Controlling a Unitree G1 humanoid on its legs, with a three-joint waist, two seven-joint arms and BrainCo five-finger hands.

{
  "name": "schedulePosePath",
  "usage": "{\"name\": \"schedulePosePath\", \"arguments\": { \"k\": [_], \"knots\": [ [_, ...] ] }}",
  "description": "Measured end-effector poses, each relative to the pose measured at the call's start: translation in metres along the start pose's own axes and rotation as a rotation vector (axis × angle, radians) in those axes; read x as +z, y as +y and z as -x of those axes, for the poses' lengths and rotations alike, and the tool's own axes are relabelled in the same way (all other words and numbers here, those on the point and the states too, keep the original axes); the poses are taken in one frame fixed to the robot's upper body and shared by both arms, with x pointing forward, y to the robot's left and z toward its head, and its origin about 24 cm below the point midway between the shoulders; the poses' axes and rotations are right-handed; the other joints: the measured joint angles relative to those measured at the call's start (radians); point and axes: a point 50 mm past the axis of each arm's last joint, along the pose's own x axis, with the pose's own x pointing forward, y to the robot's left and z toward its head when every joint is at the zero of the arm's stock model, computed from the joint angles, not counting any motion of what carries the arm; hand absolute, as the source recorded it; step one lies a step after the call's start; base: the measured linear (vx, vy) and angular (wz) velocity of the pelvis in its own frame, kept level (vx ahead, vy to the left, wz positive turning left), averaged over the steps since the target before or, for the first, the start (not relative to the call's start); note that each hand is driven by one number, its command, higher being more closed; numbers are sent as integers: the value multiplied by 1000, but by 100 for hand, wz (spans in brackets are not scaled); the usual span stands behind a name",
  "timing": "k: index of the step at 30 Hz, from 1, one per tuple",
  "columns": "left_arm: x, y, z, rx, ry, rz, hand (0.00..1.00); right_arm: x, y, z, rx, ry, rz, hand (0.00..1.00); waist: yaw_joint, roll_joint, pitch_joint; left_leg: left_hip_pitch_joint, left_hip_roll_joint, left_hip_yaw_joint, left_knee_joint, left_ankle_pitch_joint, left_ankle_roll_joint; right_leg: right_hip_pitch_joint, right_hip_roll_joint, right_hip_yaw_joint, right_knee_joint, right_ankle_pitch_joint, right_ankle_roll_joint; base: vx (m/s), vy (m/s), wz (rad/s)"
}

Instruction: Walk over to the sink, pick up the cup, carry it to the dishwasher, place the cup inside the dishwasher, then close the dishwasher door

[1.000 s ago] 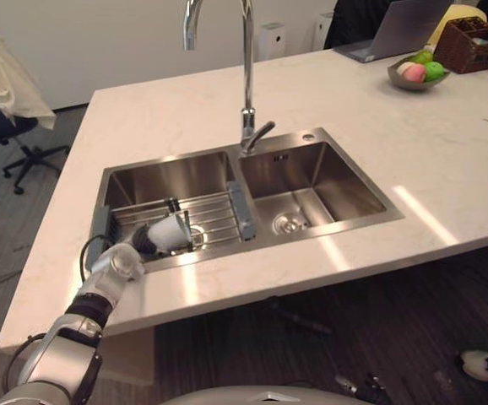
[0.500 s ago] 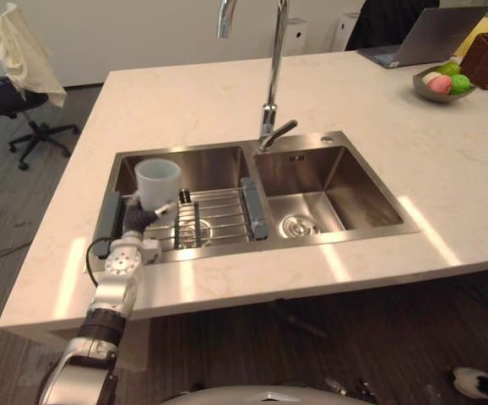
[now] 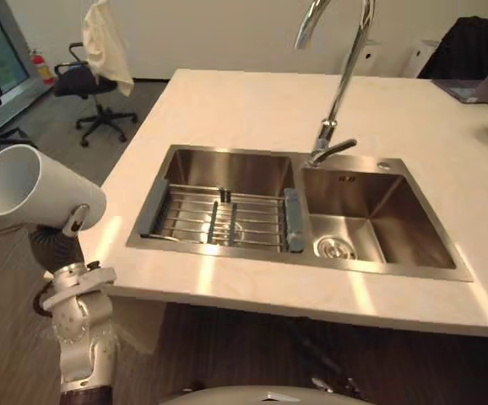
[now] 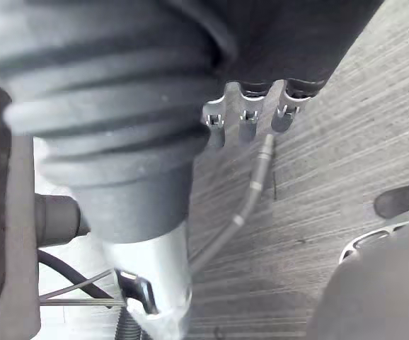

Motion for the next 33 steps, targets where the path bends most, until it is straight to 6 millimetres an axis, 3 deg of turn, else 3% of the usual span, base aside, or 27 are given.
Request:
{"name": "schedulePosePath", "arguments": {
  "k": [6, 10, 13, 18, 23, 24, 25, 27, 29, 30, 32, 33],
  "knots": [
    [11, -10, 4, -8, -60, 59, 100, 0, -2, 0, -10, -2, -33, 0, -7, 5, -12, -27, 17, 51, 1, -9, -11, -50, 14, 69, -4, 17, -7, 5, 5, -25],
    [3, -35, 7, -87, -29, 135, 100, -16, -21, 10, -104, 40, -202, 0, -61, 7, -16, -26, 20, 53, 7, -4, -5, -49, 17, 85, -1, 25, -9, 16, -7, -5],
    [-2, -49, 7, -116, -15, 182, 100, -25, -28, 15, -137, 55, -317, 0, -69, 10, -17, -19, 23, 54, 7, -5, -7, -49, 20, 98, 10, 18, -12, -17, -18, -6],
    [-9, -52, 10, -123, 12, 165, 100, -32, -31, 20, -156, 47, -518, 0, -72, 22, -19, -11, 19, 22, 1, -4, -16, -70, 24, 144, 135, -58, -16, -37, -37, 17],
    [-10, -31, 17, -39, 32, 76, 100, -25, -25, 16, -117, 20, -520, 0, -31, 16, -16, -34, 11, -62, 26, 9, -22, -81, 16, 93, 222, -117, -27, -38, -76, 57],
    [-6, -20, 22, 8, 31, 43, 100, -18, -16, 11, -72, 7, -477, 0, -15, 13, -1, -111, 9, -95, 154, -24, -24, -102, 10, 67, 268, -135, -35, -33, -92, 66],
    [-4, -19, 23, 16, 27, 34, 100, -16, -14, 10, -59, 3, -465, 0, -9, 15, 6, -127, 9, -102, 184, -32, -25, -106, 9, 60, 280, -141, -39, -66, -93, 82],
    [11, -7, 32, 72, -4, 1, 100, -2, -2, 2, 22, -15, -395, 0, 28, 20, 74, -234, -1, -129, 352, -44, -42, -114, 2, -30, 344, -179, -52, -149, -101, 110],
    [16, 0, 37, 121, -10, -10, 100, 0, -5, 0, 28, -18, -376, 0, 46, 37, 105, -280, 7, -108, 357, -59, -65, -116, -5, -161, 350, -190, -73, -225, -68, 160],
    [17, 4, 38, 133, -14, -18, 100, 0, -6, -1, 22, -13, -374, 0, 57, 47, 106, -304, 29, -59, 387, -88, -5, -121, -7, -204, 345, -188, -79, -267, -40, 187],
    [19, 9, 35, 126, -28, -38, 100, 2, -16, -5, -17, -9, -384, 0, 88, 46, 117, -373, 148, 268, 729, -243, 132, -109, -50, -374, 316, -175, -89, -216, -51, 190],
    [18, 8, 34, 119, -30, -34, 100, 2, -18, -5, -26, -14, -388, 0, 87, 45, 117, -361, 168, 324, 802, -272, 151, -100, -68, -424, 305, -168, -85, -149, -42, 221]
  ]
}}
